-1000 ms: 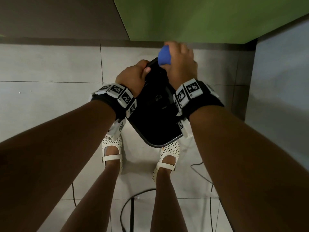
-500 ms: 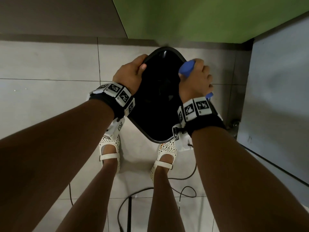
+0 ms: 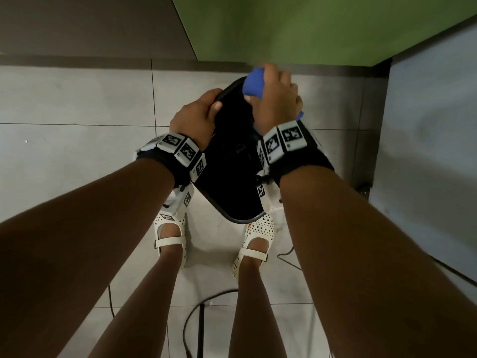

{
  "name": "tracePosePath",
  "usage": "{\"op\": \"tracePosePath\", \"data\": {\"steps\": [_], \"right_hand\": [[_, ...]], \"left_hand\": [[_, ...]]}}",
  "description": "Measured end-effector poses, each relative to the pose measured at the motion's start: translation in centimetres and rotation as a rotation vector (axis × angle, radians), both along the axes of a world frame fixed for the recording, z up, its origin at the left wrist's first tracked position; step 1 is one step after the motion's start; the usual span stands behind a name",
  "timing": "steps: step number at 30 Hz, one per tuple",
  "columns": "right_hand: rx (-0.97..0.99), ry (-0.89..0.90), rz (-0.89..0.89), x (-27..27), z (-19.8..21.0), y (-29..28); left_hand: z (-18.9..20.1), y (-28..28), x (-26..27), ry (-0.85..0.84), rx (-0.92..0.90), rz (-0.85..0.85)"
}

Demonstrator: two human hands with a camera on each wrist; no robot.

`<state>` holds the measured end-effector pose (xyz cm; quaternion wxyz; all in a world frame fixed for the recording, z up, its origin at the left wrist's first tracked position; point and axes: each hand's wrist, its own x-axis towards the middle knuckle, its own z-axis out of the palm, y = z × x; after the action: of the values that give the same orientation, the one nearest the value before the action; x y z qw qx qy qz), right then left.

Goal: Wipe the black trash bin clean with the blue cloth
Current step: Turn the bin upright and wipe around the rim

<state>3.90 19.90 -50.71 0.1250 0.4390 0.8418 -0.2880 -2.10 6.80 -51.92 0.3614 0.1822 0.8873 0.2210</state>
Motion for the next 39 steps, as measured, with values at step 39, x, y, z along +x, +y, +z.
{"op": "tracePosePath", "data": {"steps": [39], "right_hand": [[-0.030,0.017,0.075,1.0,0.4,-0.4]], "left_hand": [[-0.1,-0.3,-0.7,-0.002,-0.013,-0.211]]}}
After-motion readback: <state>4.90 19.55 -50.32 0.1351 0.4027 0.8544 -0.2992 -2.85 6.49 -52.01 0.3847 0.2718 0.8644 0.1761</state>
